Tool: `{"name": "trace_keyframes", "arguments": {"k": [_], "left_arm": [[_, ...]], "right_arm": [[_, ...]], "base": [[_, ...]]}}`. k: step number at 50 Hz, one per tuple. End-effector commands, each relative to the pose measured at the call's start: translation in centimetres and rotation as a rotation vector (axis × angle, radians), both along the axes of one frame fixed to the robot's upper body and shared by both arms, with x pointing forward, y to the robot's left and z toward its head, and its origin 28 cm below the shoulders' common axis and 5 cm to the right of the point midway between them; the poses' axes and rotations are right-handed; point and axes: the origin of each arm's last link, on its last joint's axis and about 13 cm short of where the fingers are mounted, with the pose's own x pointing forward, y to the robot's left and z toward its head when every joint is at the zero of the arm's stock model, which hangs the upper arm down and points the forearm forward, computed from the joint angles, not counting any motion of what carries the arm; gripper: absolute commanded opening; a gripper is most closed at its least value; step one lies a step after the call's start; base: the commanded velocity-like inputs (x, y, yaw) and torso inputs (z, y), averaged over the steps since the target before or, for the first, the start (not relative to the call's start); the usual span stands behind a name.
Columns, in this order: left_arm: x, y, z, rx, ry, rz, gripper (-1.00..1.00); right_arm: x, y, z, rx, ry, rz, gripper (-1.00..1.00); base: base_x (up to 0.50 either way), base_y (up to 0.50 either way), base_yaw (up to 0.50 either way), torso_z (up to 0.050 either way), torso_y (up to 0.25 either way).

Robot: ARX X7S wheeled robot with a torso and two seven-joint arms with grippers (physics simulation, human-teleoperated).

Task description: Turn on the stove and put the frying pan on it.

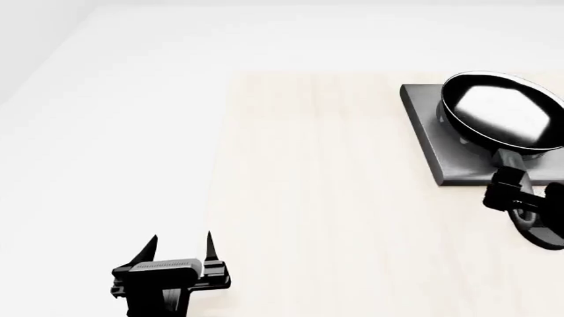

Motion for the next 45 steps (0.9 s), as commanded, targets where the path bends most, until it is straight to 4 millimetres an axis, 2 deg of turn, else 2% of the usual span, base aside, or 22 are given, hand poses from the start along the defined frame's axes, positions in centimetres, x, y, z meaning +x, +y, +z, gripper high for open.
{"name": "trace_keyframes", "arguments": {"k": [1,20,32,45], "left_arm": [[0.0,0.0,0.0,0.0,0.0,-0.001,1.0],[-0.2,-0.1,1.1,0.017,-0.042,0.008,1.0],[-0.8,-0.3,4.2,0.003,-0.125,0.008,1.0],[-1.6,-0.4,6.3,0.007,-0.187,-0.003,1.0]], "right_arm": [[-0.3,0.6,0.0,-0.021,-0.043,0.018,1.0],[-2.6,3.5,2.1,-0.154,-0.284,0.088,1.0],[-4.5,5.9,3.1,-0.267,-0.467,0.114,1.0],[-6.0,9.1,4.4,-0.275,-0.654,0.242,1.0]], "base": [[0.0,0.0,0.0,0.0,0.0],[0.0,0.0,0.0,0.0,0.0],[0.0,0.0,0.0,0.0,0.0],[0.0,0.0,0.0,0.0,0.0]]}}
